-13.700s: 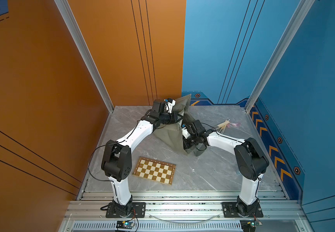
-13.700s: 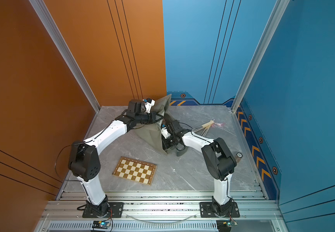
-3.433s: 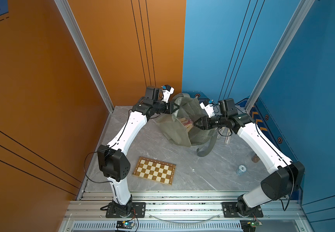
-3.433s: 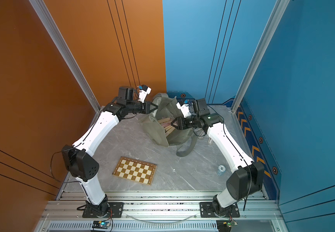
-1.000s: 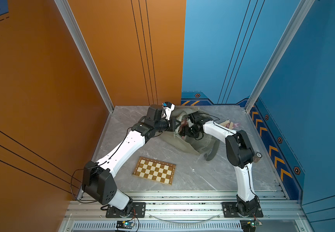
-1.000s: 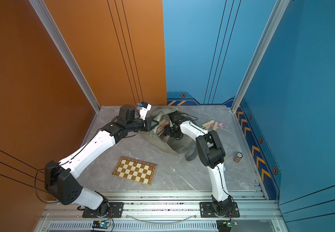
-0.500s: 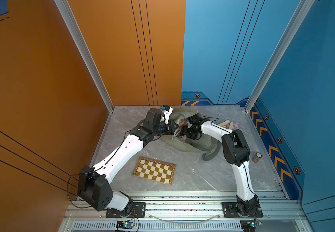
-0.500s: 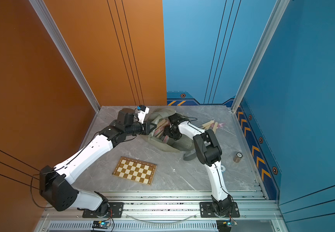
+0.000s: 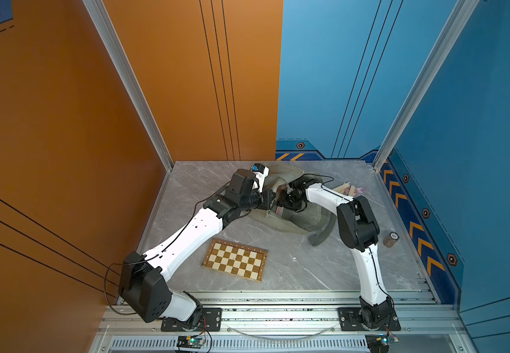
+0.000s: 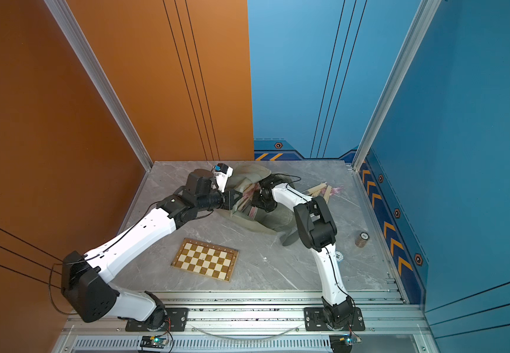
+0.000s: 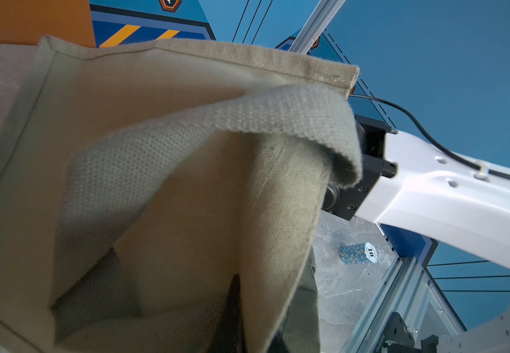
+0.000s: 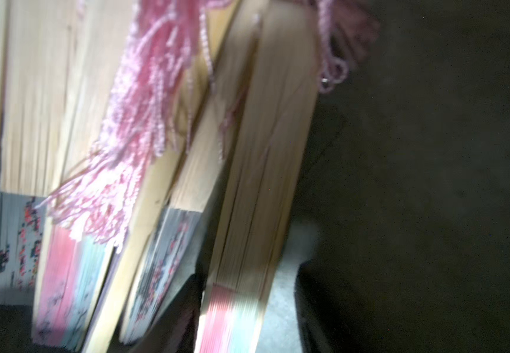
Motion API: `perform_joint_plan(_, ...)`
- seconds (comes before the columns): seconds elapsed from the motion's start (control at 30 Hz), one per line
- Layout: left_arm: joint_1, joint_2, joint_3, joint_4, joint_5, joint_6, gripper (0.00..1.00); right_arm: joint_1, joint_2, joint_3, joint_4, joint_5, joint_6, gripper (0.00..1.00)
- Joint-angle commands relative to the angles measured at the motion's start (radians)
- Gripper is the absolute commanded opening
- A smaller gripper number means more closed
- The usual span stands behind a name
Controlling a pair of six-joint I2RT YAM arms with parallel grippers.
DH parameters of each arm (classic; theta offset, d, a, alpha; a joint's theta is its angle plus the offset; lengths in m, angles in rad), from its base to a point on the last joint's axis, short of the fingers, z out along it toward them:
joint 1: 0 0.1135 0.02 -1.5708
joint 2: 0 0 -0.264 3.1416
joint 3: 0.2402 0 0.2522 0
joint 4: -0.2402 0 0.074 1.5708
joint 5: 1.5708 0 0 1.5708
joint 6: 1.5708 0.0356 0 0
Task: Take out the folding fans from the tote bags
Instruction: Pick up the folding fan from the canvas bag.
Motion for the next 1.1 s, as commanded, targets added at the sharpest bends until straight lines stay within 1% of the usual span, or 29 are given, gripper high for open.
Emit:
perform_joint_plan(0.0, -0.041, 0.004, 0.029, 0.019, -0.012, 0.010, 0.00, -0.075, 0.106, -0.065, -0.117, 0.071, 0.028, 0.44)
perform_joint_plan(0.1, -0.061, 0.007, 0.013, 0.041, -0.025, 0.000, 0.00, -0.083, 0.089, -0.082, -0.107, 0.066, 0.004, 0.35)
perform_joint_plan(0.23, -0.057, 0.006, -0.012, 0.073, -0.016, -0.005, 0.00, -0.080, 0.055, -0.115, -0.044, 0.025, -0.024, 0.27)
perform_joint_plan(0.3, -0.053, 0.009, -0.010, 0.077, -0.008, -0.001, 0.00, -0.079, 0.041, -0.111, -0.024, -0.007, -0.057, 0.23)
perform_joint_plan(0.4, -0.047, 0.020, -0.006, 0.077, 0.004, 0.006, 0.00, -0.078, 0.002, -0.114, -0.021, -0.017, -0.114, 0.18)
perform_joint_plan(0.6, -0.044, 0.024, -0.013, 0.055, 0.001, 0.020, 0.00, -0.081, -0.108, -0.159, -0.016, -0.003, -0.249, 0.14)
perform_joint_plan(0.7, -0.041, 0.020, -0.024, 0.053, -0.005, 0.021, 0.00, -0.091, -0.171, -0.222, 0.021, -0.023, -0.275, 0.13)
perform_joint_plan(0.83, -0.041, 0.020, -0.037, 0.051, -0.032, 0.021, 0.00, -0.117, -0.269, -0.333, 0.137, -0.118, -0.285, 0.12)
perform_joint_plan(0.9, -0.043, 0.025, -0.042, 0.057, -0.039, 0.021, 0.00, -0.128, -0.301, -0.359, 0.161, -0.165, -0.300, 0.11)
perform_joint_plan(1.03, -0.043, 0.046, -0.041, 0.075, -0.045, 0.009, 0.00, -0.129, -0.360, -0.396, 0.191, -0.278, -0.380, 0.10)
perform_joint_plan(1.07, -0.040, 0.051, -0.042, 0.076, -0.044, 0.006, 0.00, -0.126, -0.372, -0.403, 0.191, -0.287, -0.396, 0.10)
